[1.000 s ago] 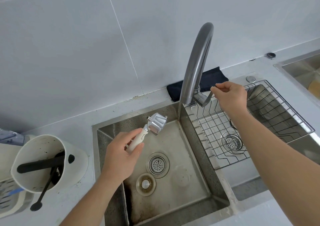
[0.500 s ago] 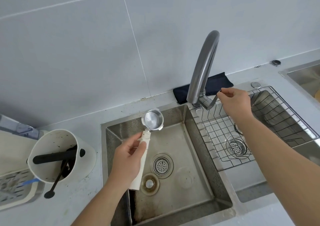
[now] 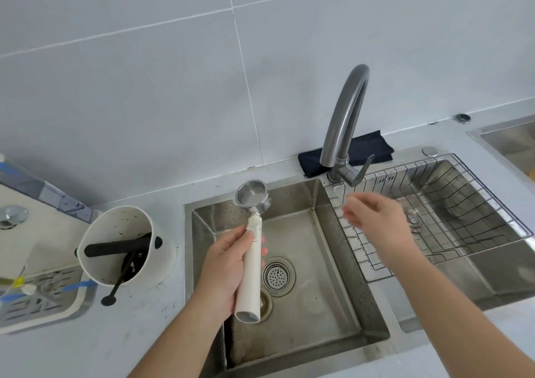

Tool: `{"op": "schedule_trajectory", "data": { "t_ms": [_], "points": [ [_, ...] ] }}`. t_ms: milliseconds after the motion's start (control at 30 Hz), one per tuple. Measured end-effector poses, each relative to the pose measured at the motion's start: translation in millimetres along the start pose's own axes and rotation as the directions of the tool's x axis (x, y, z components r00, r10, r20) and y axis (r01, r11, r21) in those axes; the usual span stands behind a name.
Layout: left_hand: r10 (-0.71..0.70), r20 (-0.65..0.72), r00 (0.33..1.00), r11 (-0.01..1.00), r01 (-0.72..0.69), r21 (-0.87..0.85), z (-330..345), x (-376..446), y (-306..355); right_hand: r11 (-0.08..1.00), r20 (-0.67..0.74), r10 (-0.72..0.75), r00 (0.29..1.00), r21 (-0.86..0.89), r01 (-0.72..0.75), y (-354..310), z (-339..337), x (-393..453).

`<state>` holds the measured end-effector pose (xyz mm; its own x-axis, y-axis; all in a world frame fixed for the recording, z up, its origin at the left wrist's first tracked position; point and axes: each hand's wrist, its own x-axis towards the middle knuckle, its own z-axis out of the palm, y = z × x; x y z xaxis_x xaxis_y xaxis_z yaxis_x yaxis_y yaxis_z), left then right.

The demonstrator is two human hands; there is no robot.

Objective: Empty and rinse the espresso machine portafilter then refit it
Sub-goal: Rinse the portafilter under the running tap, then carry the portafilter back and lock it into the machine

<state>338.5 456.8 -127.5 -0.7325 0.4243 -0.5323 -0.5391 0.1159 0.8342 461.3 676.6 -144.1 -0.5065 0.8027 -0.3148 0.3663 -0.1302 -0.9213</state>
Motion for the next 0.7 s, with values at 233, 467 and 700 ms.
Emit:
{"op": "schedule_trajectory", "data": {
  "t_ms": [233, 467, 700],
  "points": [
    [-0.026, 0.011, 1.0, 0.999, 0.026, -0.018, 2.6, -11.9, -0.2, 0.965, 0.354, 0.154, 0.923, 0.149, -0.218, 6.1, 49.7, -84.9],
    [-0.045, -0.009, 0.999, 0.997, 0.044, -0.061, -10.0, -13.8, -7.6, 0.95, 0.518, 0.206, 0.83, 0.096, -0.296, 3.5, 91.1, -127.9],
    [-0.023, 0.026, 0.999, 0.999, 0.024, -0.045, -42.0, -23.8, -3.0, 0.945, 0.529, 0.206, 0.823, 0.111, -0.307, -3.1, 117.8, -157.3]
  ]
}}
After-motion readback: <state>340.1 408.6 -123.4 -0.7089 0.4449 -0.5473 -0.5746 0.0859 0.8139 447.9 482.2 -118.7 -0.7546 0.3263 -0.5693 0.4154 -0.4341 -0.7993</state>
